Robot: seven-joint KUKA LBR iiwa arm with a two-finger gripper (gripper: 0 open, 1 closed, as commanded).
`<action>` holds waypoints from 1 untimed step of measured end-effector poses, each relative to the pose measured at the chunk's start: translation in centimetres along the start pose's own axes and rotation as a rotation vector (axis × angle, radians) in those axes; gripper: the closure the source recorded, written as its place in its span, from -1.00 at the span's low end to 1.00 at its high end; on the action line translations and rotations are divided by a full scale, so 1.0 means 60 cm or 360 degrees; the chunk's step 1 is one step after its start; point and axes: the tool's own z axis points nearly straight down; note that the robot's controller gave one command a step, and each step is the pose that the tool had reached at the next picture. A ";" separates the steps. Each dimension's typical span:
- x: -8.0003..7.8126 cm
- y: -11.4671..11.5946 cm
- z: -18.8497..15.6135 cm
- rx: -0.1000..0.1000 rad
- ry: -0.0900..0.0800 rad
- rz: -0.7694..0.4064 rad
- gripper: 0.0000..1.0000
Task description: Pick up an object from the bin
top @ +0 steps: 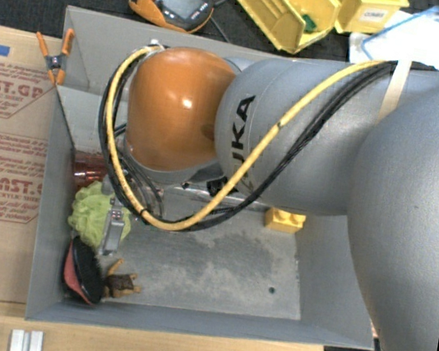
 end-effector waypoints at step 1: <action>-0.003 -0.003 -0.008 -0.0002 -0.0012 0.0003 -1.00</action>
Offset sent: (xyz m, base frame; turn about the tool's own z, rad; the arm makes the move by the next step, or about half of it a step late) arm 0.0078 0.0004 -0.0529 -0.1945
